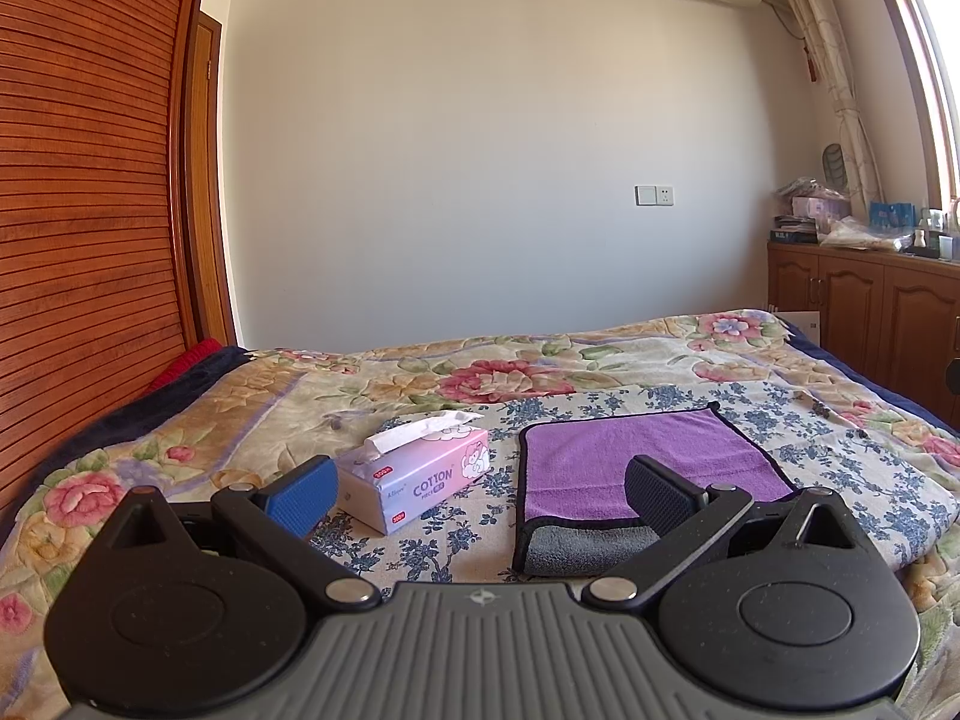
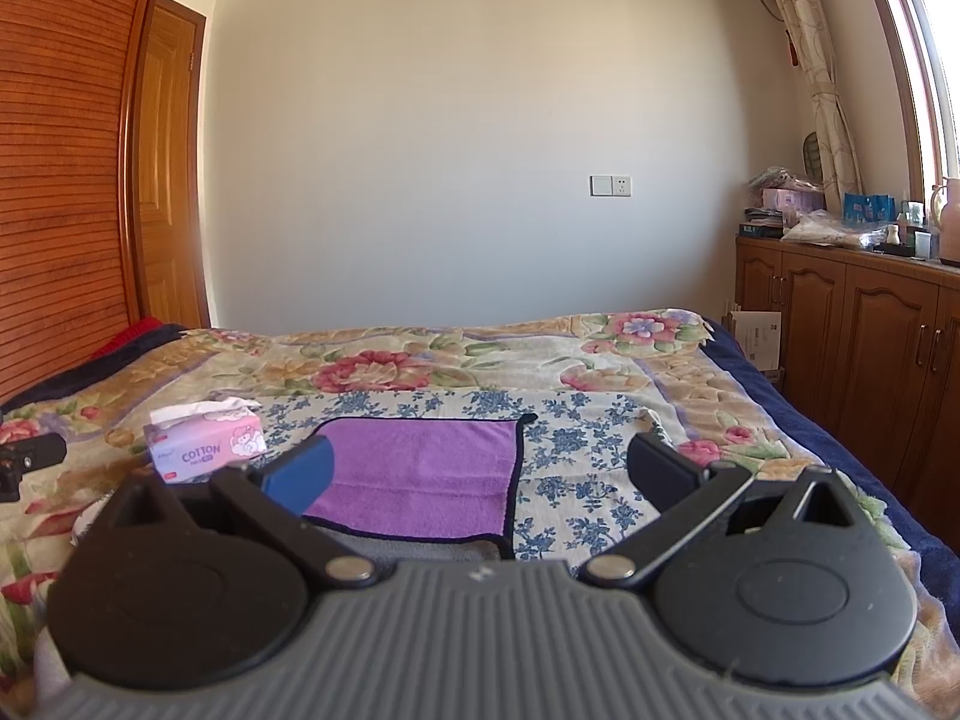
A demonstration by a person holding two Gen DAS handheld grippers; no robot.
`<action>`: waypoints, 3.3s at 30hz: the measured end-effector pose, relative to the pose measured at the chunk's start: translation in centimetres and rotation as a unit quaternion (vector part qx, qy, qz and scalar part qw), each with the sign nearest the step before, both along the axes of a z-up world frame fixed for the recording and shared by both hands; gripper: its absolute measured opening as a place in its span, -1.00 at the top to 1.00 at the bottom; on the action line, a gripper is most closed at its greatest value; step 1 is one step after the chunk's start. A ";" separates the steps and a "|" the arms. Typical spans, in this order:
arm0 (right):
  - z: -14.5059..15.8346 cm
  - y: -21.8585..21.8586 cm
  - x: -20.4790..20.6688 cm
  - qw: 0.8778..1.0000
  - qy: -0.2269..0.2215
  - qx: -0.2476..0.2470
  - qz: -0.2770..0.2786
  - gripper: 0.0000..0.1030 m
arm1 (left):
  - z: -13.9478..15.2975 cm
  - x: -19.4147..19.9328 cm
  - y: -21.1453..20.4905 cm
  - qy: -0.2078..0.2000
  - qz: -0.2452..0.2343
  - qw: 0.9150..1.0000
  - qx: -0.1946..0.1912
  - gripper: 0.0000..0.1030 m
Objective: Fold towel
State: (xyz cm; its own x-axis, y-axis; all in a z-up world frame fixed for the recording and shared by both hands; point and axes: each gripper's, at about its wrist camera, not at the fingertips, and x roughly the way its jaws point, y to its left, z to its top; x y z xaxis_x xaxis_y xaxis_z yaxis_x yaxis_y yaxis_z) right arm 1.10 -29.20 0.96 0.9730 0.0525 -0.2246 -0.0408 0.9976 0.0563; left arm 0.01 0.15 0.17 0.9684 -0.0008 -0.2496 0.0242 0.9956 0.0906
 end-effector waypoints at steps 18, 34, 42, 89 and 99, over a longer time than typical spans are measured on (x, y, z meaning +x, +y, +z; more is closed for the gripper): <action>0.0 0.0 0.0 1.000 0.001 -0.001 0.000 -1.00 | 0.0 0.1 -0.2 0.001 0.000 1.000 0.001 -1.00; 0.0 0.0 0.0 1.000 0.001 0.000 0.000 -1.00 | 0.0 0.1 -0.2 0.001 0.000 1.000 0.001 -1.00; -0.1 0.0 0.0 1.000 0.002 0.000 0.000 -1.00 | 0.0 0.2 -0.2 0.002 0.000 1.000 0.001 -1.00; -2.3 -0.2 6.5 0.996 0.087 -0.010 0.031 -1.00 | -2.3 7.4 -1.0 0.057 -0.037 0.997 0.027 -1.00; -3.2 0.5 8.8 0.991 0.114 -0.015 0.064 -1.00 | -3.9 10.5 -1.0 0.085 -0.043 0.995 0.029 -1.00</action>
